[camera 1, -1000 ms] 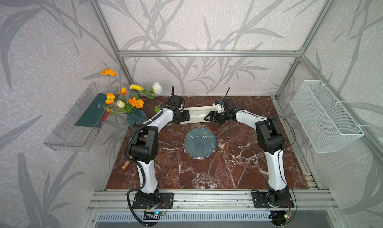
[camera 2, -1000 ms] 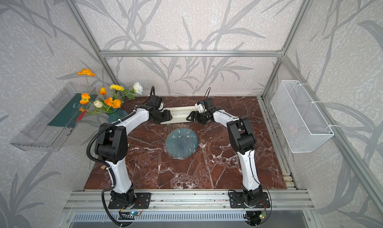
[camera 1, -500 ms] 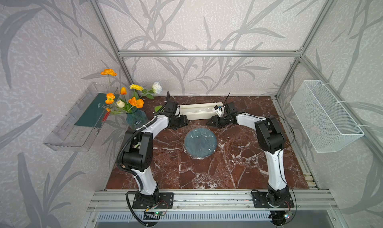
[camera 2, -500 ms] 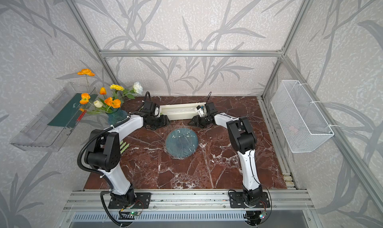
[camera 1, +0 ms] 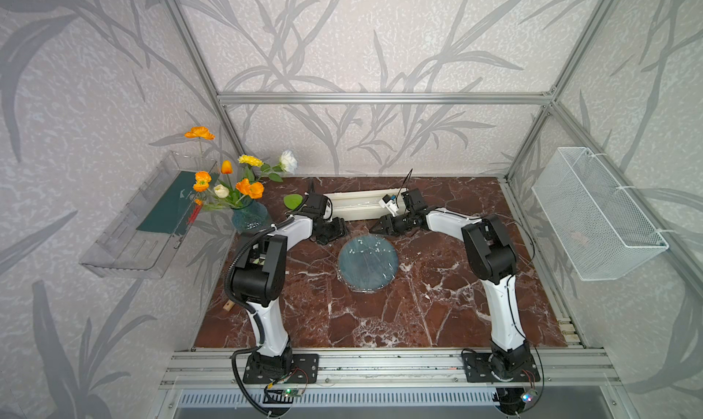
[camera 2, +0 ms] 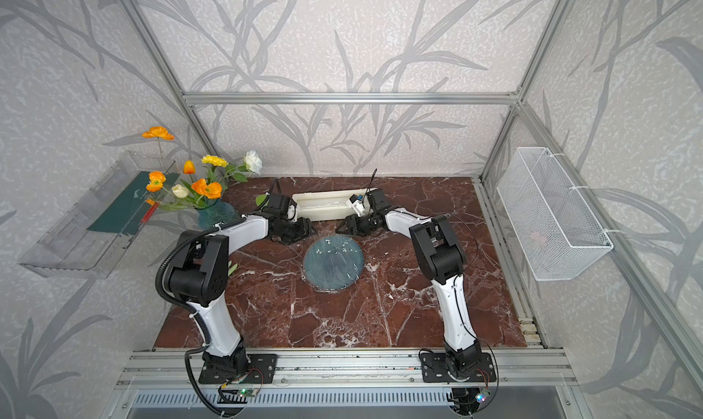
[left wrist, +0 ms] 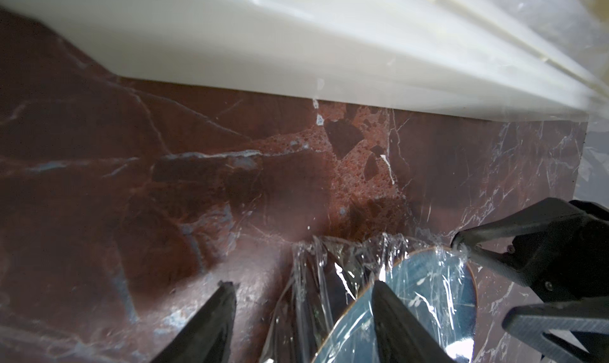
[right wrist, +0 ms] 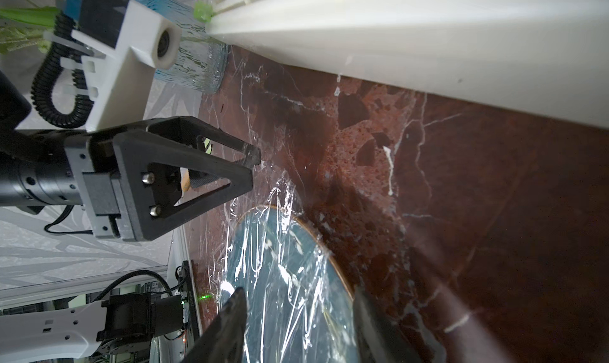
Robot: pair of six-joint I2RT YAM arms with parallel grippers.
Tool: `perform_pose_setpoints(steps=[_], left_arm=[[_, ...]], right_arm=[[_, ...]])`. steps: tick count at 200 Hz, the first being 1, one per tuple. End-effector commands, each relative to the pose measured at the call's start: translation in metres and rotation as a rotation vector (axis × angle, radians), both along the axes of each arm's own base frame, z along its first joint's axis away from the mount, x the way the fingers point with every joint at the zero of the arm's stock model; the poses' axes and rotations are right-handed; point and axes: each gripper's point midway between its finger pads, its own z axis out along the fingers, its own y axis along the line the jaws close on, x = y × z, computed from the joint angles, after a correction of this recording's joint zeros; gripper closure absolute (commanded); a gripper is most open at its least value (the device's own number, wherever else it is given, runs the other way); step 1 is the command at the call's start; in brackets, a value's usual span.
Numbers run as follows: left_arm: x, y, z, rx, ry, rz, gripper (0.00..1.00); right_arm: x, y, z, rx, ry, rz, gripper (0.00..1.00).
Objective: Wrap the plate with plastic wrap
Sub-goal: Cover the plate with plastic wrap.
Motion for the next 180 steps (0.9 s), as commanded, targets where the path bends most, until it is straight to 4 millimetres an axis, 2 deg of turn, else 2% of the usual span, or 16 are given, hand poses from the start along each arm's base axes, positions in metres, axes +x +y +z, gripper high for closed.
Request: perform_pose_setpoints(steps=[1, 17, 50, 83, 120, 146, 180], left_arm=[[0.002, -0.003, -0.008, -0.022, 0.006, 0.006, 0.37], [0.003, -0.004, -0.009, -0.024, 0.003, 0.009, 0.4], [0.003, -0.002, -0.01, -0.016, -0.001, 0.007, 0.5], [0.004, 0.001, -0.005, 0.012, -0.024, 0.012, 0.62], [0.005, 0.0, 0.007, 0.044, -0.071, 0.018, 0.69], [0.007, -0.006, 0.013, 0.062, -0.102, 0.009, 0.71], [0.01, -0.01, 0.015, 0.093, -0.122, 0.001, 0.71]], right_arm=[[-0.002, -0.001, -0.011, -0.039, 0.002, 0.01, 0.58], [-0.001, -0.001, -0.011, -0.044, -0.003, 0.008, 0.67], [-0.001, -0.004, -0.009, -0.058, -0.018, 0.0, 1.0], [0.001, -0.011, 0.007, -0.088, -0.075, -0.038, 1.0], [0.002, -0.034, 0.029, -0.172, -0.16, -0.143, 1.0], [0.001, -0.054, 0.041, -0.232, -0.205, -0.221, 1.0], [-0.003, -0.067, 0.042, -0.281, -0.223, -0.27, 1.0]])
